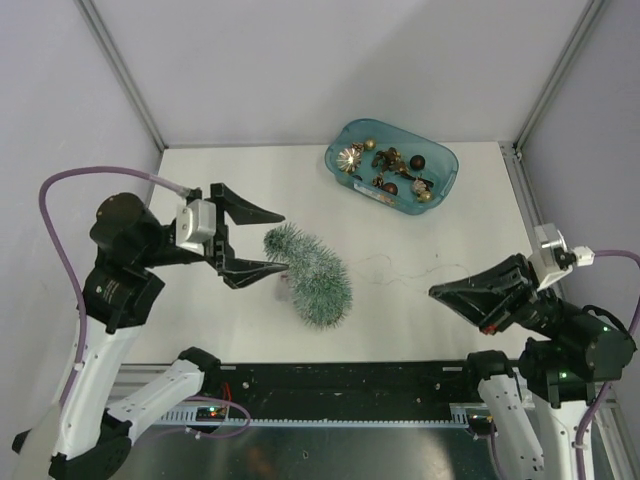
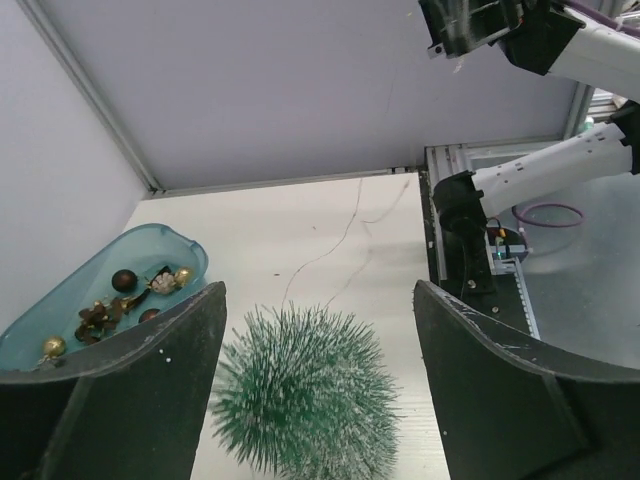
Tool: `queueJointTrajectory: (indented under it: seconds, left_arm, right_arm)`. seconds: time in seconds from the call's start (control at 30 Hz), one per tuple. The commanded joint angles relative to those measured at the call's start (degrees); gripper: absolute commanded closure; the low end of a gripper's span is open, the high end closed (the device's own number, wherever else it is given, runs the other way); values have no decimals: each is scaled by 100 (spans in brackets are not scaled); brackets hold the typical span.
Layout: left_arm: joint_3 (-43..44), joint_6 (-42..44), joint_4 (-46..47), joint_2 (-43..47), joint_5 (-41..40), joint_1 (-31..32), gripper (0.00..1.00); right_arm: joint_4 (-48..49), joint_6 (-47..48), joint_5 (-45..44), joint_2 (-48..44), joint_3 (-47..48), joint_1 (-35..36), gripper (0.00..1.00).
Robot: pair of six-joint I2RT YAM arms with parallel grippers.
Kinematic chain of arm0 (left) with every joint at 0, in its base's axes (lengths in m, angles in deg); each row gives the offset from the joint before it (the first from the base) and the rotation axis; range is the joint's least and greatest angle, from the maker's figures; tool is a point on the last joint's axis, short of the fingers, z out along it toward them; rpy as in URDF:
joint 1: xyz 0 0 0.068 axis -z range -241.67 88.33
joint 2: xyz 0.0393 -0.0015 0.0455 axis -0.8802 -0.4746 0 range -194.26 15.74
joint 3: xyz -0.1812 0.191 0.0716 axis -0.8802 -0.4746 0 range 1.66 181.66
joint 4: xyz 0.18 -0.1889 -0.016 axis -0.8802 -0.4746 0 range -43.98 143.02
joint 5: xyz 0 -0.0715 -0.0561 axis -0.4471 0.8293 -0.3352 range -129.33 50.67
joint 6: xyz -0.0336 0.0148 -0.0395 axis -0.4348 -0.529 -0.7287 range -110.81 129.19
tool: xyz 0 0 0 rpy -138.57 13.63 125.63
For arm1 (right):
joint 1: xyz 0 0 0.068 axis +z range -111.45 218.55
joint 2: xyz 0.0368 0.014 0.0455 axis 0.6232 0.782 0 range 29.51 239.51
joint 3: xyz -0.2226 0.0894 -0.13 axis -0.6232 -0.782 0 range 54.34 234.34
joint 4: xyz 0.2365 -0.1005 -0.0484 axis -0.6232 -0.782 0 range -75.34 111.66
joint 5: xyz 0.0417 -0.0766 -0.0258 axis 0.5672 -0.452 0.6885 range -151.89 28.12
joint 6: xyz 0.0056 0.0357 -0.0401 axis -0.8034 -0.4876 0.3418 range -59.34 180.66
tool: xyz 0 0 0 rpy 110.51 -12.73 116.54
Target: Decorate the small christmas tree
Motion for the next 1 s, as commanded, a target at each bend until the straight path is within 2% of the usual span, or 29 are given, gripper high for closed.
queueJointTrajectory:
  seconds: [0.0,0.2,0.3,0.47,0.6,0.77,0.97]
  left_arm:
    - [236,-173,22,-25,-447,330,20]
    - [934,103,20,-255,-868,358,20]
    - [1608,-177,24,-576,-530,383,20]
    - [2325,-554,24,-1077,32,640,19]
    - [2773,-563,13,-1524,637,846,15]
    - [2984,281,-396,-2098,392,1504,12]
    - [2779,2040,-1077,-2515,-975,2552,6]
  right_arm:
    - [1201,-544,474,-13,96,567,100]
    - [311,104,261,-375,97,1420,100]
    - [-75,418,37,-493,187,1809,100]
    - [-1307,1516,-668,-255,525,2294,100]
    - [-1622,1960,-1325,93,654,2555,100]
    - [-1188,1990,-1593,503,848,2706,100]
    - [-1070,2086,-1954,688,1031,2716,100]
